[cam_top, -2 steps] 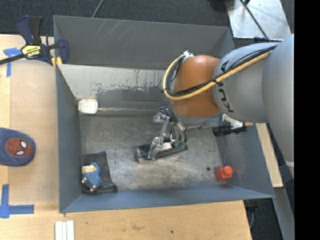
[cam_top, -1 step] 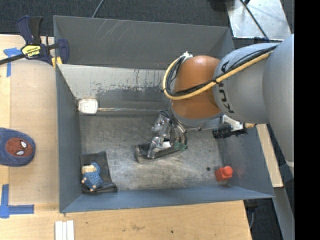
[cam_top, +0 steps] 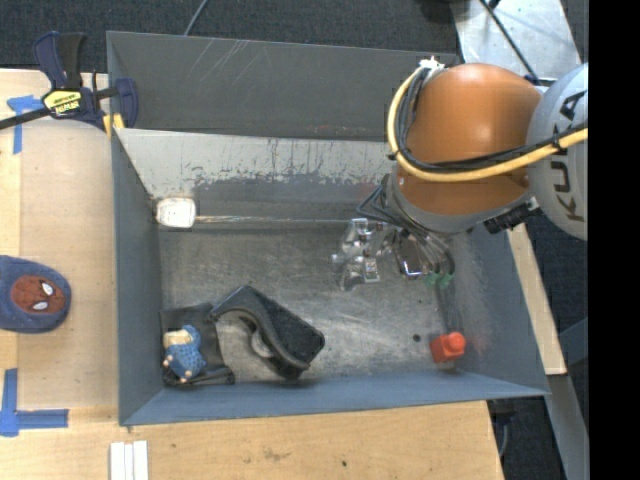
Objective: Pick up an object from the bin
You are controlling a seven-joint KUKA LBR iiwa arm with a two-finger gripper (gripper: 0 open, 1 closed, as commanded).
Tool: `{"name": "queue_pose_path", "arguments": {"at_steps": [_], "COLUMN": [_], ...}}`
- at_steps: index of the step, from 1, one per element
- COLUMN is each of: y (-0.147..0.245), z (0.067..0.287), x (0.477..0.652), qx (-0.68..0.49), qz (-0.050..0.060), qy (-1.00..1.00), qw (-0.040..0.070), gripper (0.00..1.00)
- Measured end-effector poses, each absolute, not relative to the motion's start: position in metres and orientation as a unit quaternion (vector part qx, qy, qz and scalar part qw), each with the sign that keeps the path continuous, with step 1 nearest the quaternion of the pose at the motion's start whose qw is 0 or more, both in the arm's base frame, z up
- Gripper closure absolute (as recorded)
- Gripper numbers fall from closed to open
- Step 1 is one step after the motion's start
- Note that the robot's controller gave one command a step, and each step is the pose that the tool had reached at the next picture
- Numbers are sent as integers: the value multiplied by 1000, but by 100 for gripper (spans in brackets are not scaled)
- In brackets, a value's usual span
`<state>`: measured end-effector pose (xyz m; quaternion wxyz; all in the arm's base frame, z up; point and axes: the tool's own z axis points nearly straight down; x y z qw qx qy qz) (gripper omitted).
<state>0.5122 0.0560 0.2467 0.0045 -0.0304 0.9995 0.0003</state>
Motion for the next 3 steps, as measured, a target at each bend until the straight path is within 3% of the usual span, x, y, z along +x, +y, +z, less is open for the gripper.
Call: {"name": "queue_pose_path", "arguments": {"at_steps": [1, 2, 3], "y": [56, 109, 116], "z": [244, 132, 118], "x": [512, 525, 526], "qx": [-30, -22, -24], "qz": [0, 1, -1], "qy": [1000, 1000, 1000], "qw": [2, -2, 7], "gripper": [0, 0, 0]}}
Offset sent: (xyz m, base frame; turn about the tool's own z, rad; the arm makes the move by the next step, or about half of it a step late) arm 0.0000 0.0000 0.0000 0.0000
